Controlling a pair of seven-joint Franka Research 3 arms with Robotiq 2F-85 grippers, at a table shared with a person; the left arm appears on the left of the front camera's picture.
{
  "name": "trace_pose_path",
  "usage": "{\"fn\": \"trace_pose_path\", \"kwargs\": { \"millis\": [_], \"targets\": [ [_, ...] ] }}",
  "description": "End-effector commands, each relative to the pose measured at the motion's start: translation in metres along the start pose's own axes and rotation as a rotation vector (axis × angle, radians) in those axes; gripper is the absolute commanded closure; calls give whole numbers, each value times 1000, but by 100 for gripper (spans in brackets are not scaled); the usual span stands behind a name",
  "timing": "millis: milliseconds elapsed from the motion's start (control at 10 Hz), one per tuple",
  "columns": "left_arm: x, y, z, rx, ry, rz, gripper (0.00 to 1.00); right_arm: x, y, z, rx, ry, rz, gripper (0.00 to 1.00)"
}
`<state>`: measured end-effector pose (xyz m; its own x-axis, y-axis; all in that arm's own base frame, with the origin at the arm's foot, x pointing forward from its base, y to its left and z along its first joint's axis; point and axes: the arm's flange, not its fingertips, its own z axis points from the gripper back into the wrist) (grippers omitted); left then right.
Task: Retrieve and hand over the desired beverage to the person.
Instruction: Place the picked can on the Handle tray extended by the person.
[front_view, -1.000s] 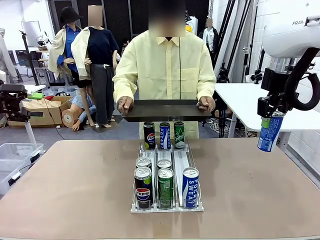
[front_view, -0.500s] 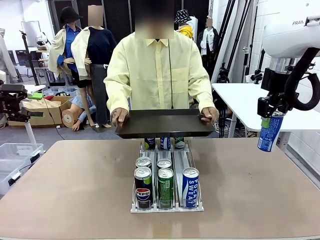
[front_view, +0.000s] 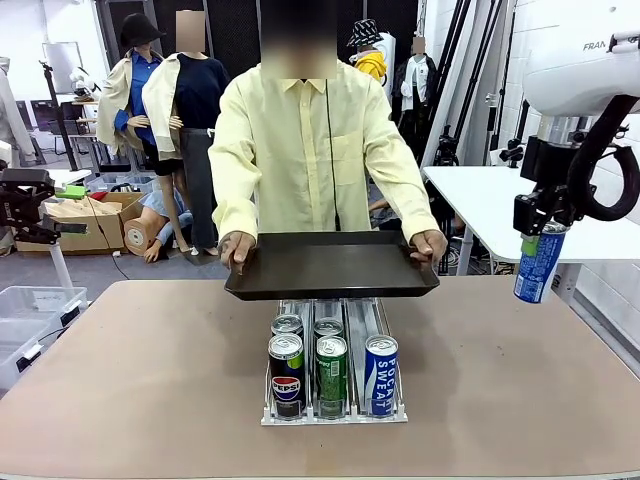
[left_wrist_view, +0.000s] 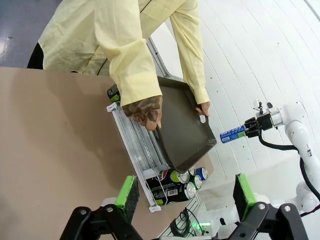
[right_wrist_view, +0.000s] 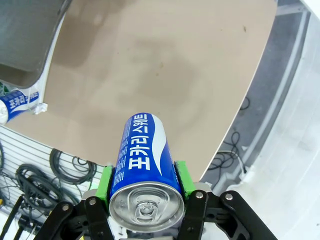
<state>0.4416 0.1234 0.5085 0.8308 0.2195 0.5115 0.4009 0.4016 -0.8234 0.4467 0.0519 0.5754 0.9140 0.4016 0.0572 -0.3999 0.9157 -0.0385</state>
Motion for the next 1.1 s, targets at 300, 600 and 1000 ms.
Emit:
{"fn": "trace_pose_path", "kwargs": {
  "millis": [300,600,1000],
  "targets": [
    [0,-1,1,-2,-5,-2,0,35,29,37,-16,-51,44,91],
    [0,-1,1,-2,-5,-2,0,64,68,65,9,-88,132,91],
    [0,-1,1,-2,-5,-2,0,95,124,87,0,-103,245,91]
  ]
}}
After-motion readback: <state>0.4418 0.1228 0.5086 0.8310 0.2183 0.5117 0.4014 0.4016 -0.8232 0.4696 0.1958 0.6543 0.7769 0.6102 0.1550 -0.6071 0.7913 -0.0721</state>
